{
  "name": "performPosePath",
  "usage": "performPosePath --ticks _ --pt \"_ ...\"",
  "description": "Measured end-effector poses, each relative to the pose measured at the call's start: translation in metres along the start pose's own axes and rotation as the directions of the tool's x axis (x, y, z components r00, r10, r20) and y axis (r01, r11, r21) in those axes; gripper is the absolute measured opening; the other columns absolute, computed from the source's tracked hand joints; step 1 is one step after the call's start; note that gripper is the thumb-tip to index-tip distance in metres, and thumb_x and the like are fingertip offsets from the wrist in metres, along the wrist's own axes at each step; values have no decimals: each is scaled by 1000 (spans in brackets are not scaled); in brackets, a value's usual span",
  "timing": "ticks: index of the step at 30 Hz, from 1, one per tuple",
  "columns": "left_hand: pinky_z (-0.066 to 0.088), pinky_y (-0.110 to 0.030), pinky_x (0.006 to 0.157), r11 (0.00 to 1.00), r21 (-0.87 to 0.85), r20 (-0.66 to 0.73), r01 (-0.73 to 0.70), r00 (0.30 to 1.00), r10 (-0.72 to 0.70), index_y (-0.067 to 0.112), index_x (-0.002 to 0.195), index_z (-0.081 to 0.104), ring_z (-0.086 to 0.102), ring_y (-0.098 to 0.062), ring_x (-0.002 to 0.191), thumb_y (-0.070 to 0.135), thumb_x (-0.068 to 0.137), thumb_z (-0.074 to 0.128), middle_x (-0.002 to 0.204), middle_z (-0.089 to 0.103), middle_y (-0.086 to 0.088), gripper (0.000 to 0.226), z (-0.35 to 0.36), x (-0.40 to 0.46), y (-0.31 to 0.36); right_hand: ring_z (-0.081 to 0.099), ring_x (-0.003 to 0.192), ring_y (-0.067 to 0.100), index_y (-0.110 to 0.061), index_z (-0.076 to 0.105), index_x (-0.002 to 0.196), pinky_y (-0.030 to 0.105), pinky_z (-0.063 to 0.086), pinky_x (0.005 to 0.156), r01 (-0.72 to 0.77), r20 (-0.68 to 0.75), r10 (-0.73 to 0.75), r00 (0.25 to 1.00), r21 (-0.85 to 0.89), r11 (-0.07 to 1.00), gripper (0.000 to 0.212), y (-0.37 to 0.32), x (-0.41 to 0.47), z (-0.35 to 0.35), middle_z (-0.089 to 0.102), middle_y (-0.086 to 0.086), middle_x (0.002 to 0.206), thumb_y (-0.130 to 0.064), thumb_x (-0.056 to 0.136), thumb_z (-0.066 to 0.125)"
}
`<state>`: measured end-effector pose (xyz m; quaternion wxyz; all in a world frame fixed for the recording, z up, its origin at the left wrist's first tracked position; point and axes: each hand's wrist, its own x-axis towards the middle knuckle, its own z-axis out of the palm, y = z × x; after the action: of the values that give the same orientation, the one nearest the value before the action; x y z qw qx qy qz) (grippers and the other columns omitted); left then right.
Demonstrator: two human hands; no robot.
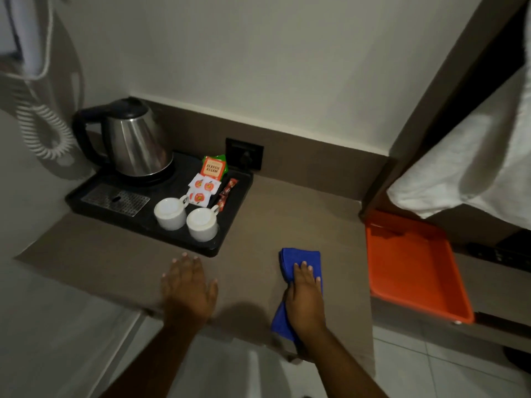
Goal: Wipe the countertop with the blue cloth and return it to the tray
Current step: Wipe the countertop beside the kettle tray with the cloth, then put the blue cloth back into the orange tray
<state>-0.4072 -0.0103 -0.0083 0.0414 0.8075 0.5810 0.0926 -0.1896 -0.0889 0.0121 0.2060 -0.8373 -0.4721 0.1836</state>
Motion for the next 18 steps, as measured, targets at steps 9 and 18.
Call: performPosePath --ticks 9,18 --pt "9 -43 120 898 -151 175 -414 883 436 19 155 15 12 -28 152 48 94 45 165 14 -10 74 17 29 138 60 72 1 -19 53 132 7 47 57 -131 -106 268 957 669 732 36 72 7 -100 63 -8 96 -12 98 44" --pt "2 -41 121 820 -300 280 -487 777 564 16 156 9 4 -26 152 57 96 35 166 7 -11 77 37 79 309 57 84 20 -8 49 135 29 40 72 -229 -233 400 886 531 816 38 222 55 -178 64 13 111 -13 98 43"
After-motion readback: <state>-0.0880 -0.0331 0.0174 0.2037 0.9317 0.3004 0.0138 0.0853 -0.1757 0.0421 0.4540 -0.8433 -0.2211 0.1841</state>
